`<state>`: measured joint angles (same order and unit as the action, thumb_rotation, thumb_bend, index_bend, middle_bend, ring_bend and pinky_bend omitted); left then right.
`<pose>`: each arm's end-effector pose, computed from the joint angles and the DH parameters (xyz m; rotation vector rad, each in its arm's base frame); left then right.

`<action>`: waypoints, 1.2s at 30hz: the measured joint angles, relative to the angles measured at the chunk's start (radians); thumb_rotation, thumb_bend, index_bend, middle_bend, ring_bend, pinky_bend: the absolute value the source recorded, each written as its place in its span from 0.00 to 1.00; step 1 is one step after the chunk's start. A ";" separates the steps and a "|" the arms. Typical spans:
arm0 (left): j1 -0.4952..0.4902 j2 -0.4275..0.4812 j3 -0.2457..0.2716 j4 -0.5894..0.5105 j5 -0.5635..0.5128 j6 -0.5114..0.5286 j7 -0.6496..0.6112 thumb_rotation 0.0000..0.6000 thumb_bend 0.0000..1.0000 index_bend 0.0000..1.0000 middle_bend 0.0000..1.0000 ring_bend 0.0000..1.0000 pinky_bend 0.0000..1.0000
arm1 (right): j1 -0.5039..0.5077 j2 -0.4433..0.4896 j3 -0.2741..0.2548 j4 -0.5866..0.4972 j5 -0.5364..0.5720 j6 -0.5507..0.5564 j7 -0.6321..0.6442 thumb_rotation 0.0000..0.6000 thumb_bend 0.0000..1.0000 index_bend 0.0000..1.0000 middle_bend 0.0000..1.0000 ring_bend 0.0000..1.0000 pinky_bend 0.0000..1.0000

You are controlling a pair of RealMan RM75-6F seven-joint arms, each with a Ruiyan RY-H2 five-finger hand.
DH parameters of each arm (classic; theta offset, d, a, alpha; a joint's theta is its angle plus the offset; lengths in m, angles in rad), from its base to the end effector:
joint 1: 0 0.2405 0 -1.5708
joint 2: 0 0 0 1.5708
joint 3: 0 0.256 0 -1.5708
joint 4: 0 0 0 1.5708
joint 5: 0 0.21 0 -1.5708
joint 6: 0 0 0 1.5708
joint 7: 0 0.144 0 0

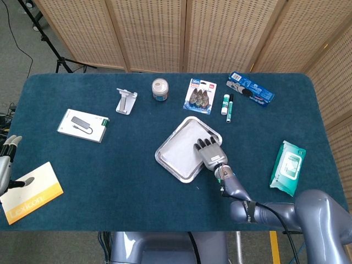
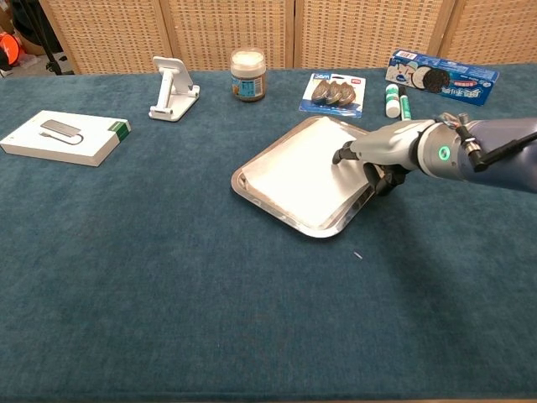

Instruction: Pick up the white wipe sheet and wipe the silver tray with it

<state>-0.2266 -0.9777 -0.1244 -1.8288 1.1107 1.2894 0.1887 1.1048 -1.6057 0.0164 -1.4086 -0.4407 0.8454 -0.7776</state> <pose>-0.2992 0.2280 0.1821 -1.2859 -1.0294 -0.7000 -0.1306 -0.3724 -0.0583 2.0259 -0.8587 0.3908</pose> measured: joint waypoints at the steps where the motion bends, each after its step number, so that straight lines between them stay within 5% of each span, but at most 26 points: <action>1: 0.000 -0.001 0.000 0.000 0.000 0.000 0.001 1.00 0.00 0.00 0.00 0.00 0.00 | 0.002 -0.003 -0.001 0.004 0.000 0.001 -0.005 1.00 0.98 0.00 0.00 0.00 0.00; 31: 0.000 0.001 -0.002 0.003 -0.006 0.001 -0.006 1.00 0.00 0.00 0.00 0.00 0.00 | 0.025 -0.035 0.045 0.012 -0.011 0.045 -0.050 1.00 0.99 0.00 0.00 0.00 0.00; 34: 0.001 0.002 -0.002 0.003 -0.003 0.001 -0.008 1.00 0.00 0.00 0.00 0.00 0.00 | 0.016 0.005 0.063 -0.051 -0.055 0.072 -0.026 1.00 0.84 0.00 0.00 0.00 0.00; 36: 0.002 0.003 -0.001 0.003 0.001 0.003 -0.010 1.00 0.00 0.00 0.00 0.00 0.00 | 0.003 0.047 0.072 -0.112 -0.106 0.101 -0.005 1.00 0.47 0.00 0.00 0.00 0.00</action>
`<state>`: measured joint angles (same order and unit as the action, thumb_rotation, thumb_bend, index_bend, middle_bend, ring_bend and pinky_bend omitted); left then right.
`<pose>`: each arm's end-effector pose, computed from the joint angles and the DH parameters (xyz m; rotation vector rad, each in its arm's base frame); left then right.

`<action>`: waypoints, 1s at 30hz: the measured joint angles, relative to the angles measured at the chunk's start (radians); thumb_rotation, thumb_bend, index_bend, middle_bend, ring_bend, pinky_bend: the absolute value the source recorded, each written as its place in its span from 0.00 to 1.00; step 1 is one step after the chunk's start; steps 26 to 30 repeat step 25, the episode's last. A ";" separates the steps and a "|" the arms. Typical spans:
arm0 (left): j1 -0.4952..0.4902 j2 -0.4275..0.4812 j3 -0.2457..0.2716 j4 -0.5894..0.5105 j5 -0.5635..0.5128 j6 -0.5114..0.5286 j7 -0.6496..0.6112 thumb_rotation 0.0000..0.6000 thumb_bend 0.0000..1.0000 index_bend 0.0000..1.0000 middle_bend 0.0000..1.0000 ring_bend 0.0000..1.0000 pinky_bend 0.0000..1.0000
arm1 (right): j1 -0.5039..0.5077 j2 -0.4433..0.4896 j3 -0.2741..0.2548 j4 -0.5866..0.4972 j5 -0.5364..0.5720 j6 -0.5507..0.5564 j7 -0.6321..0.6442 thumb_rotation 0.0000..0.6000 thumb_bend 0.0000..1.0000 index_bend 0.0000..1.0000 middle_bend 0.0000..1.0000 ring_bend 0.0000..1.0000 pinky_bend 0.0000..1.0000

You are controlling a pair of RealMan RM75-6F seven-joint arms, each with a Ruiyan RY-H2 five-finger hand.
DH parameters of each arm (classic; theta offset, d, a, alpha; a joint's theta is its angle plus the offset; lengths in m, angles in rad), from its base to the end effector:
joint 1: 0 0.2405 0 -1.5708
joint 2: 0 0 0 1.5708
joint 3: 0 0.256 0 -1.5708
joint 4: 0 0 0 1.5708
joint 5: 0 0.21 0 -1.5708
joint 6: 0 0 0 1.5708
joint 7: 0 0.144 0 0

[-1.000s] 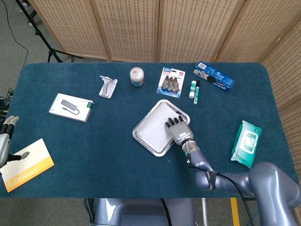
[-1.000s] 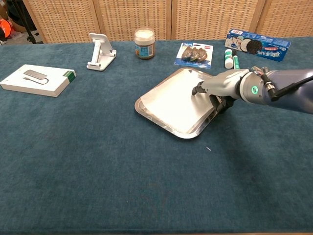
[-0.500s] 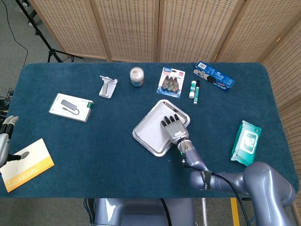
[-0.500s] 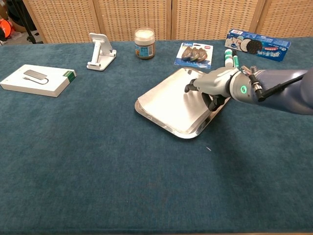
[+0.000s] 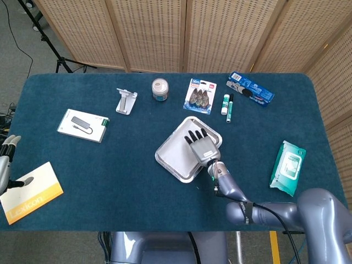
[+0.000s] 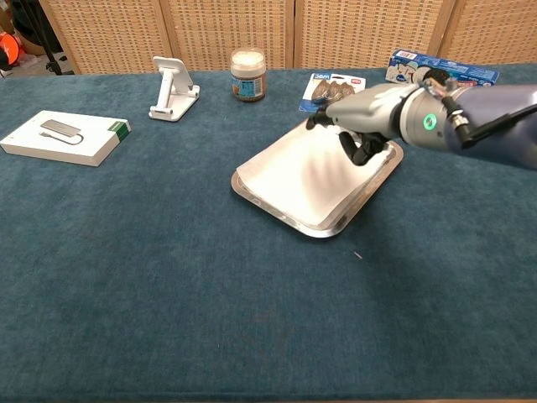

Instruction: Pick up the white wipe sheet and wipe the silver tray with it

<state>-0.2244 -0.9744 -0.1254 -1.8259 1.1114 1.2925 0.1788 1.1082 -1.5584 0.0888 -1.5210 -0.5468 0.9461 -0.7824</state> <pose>-0.3002 0.2278 0.1842 -1.2784 -1.0289 -0.7048 -0.0897 -0.3729 -0.0373 2.0066 -0.7654 0.5655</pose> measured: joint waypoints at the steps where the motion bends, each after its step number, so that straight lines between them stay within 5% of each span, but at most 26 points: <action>1: 0.002 0.001 0.001 -0.001 0.004 0.002 -0.002 1.00 0.00 0.00 0.00 0.00 0.00 | -0.008 0.019 0.002 -0.024 -0.028 0.015 0.010 1.00 0.34 0.00 0.00 0.00 0.00; 3: 0.004 0.002 0.003 -0.002 0.012 0.007 -0.005 1.00 0.00 0.00 0.00 0.00 0.00 | -0.030 0.065 0.005 -0.074 -0.101 0.054 0.035 1.00 0.08 0.00 0.00 0.00 0.00; 5: 0.007 0.003 0.005 -0.005 0.021 0.013 -0.007 1.00 0.00 0.00 0.00 0.00 0.00 | -0.058 0.108 0.004 -0.115 -0.182 0.092 0.068 1.00 0.01 0.00 0.00 0.00 0.00; 17: 0.052 0.002 0.036 -0.030 0.133 0.095 -0.021 1.00 0.00 0.00 0.00 0.00 0.00 | -0.365 0.296 -0.082 -0.185 -0.644 0.415 0.401 1.00 0.00 0.00 0.00 0.00 0.00; 25: 0.117 -0.001 0.077 -0.053 0.261 0.201 -0.062 1.00 0.00 0.00 0.00 0.00 0.00 | -0.576 0.320 -0.164 -0.092 -0.808 0.601 0.579 1.00 0.00 0.00 0.00 0.00 0.00; 30: 0.117 -0.001 0.077 -0.053 0.261 0.201 -0.062 1.00 0.00 0.00 0.00 0.00 0.00 | -0.576 0.320 -0.164 -0.092 -0.808 0.601 0.579 1.00 0.00 0.00 0.00 0.00 0.00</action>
